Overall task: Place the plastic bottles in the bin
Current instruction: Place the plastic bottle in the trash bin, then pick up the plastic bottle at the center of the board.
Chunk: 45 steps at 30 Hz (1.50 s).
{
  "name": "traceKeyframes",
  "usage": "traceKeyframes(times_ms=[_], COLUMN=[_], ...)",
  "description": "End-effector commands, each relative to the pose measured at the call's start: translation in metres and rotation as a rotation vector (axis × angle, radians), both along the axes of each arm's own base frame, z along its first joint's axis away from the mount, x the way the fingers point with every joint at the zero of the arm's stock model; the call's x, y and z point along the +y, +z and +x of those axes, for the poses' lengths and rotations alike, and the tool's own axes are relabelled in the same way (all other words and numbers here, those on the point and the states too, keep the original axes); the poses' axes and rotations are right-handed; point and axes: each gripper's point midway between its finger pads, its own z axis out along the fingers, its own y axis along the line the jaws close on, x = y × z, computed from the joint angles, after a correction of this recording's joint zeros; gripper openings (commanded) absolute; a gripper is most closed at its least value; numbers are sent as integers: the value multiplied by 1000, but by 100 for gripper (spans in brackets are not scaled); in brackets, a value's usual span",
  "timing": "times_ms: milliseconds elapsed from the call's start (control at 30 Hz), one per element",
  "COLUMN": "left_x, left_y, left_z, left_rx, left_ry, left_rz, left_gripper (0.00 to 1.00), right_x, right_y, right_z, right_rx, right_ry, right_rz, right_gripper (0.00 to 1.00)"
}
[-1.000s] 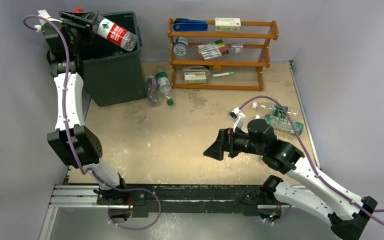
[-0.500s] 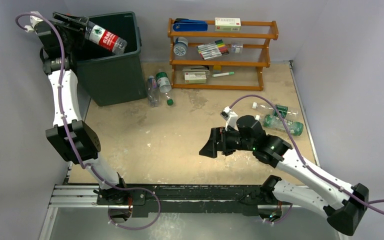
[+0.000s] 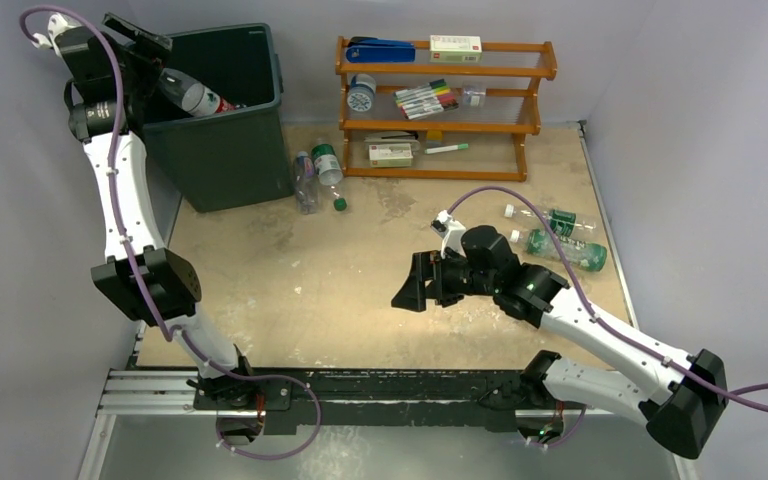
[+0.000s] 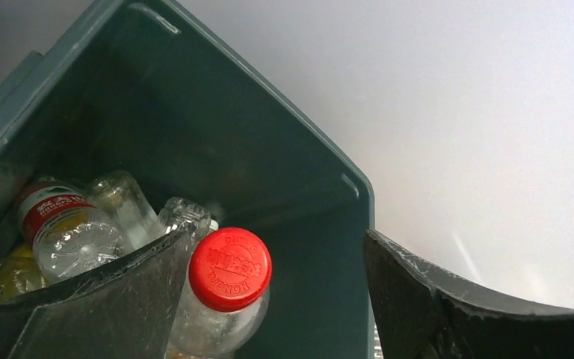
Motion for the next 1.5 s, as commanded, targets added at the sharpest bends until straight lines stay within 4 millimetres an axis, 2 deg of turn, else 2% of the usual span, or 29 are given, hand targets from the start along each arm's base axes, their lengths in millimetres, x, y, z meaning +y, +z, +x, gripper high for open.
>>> traceKeyframes(times_ms=[0, 233, 333, 500, 567, 667, 767, 900, 1100, 1233, 1467], left_x=[-7, -26, -27, -16, -18, -31, -62, -128, -193, -239, -293], left_y=[59, 86, 82, 69, 75, 84, 78, 55, 4, -37, -96], left_z=[-33, -72, -82, -90, -94, -98, -99, -107, -135, -150, -162], left_rx=[-93, -141, -116, -34, -45, -71, -43, 41, 130, 207, 296], left_ry=[8, -18, -5, 60, 57, 16, -56, -166, -269, -342, -382], left_rz=[73, 92, 106, 125, 126, 121, 132, 197, 213, 242, 290], left_gripper=[84, 85, 85, 86, 86, 86, 87, 87, 87, 87, 86], right_x=[12, 13, 14, 13, 12, 10, 8, 8, 5, 4, 2], right_y=[25, 26, 27, 29, 30, 31, 28, 31, 45, 50, 55], right_z=[3, 5, 4, 2, 0, -2, -3, -1, 6, 8, 5], right_rx=[-54, -51, -49, -46, -46, -46, -42, -51, -75, -82, -78], right_ry=[34, 34, 34, 35, 31, 24, 18, 11, -35, -55, -70], right_rz=[65, 68, 76, 90, 95, 104, 101, 105, 106, 117, 145], right_gripper=[100, 100, 100, 100, 100, 100, 100, 100, 100, 100, 100])
